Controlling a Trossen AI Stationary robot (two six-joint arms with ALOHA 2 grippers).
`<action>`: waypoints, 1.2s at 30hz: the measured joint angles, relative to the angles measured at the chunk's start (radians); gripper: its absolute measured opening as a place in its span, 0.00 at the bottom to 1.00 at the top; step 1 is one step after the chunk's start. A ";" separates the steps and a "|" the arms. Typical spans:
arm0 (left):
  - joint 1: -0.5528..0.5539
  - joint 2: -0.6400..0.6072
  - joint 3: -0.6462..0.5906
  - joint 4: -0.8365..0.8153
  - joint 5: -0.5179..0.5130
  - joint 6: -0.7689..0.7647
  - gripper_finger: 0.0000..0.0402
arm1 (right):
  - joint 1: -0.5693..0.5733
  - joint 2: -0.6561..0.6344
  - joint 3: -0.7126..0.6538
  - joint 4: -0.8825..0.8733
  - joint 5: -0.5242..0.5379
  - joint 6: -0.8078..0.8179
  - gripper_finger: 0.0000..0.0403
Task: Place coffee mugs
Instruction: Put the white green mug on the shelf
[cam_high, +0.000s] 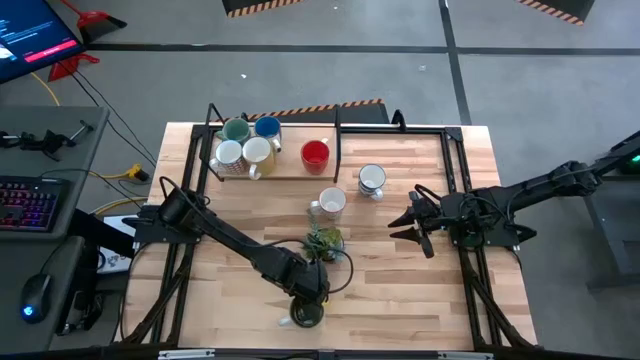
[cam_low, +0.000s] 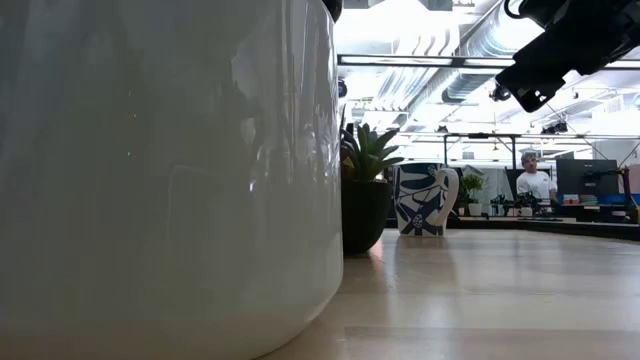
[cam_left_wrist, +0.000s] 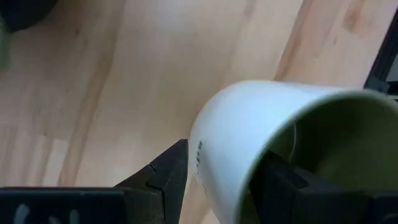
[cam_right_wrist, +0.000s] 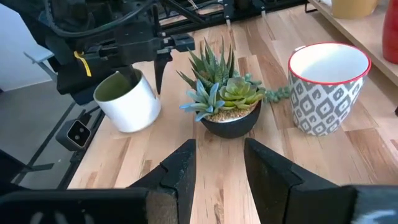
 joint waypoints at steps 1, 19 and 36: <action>-0.005 0.000 0.000 0.000 0.000 0.003 0.35 | 0.000 0.000 0.000 0.000 0.000 0.000 0.29; -0.037 0.000 0.000 0.009 -0.060 0.051 0.35 | 0.000 0.000 0.000 0.000 0.046 -0.008 0.29; -0.038 -0.001 0.000 -0.068 -0.075 0.080 0.35 | 0.000 0.000 0.000 0.001 0.046 -0.001 0.29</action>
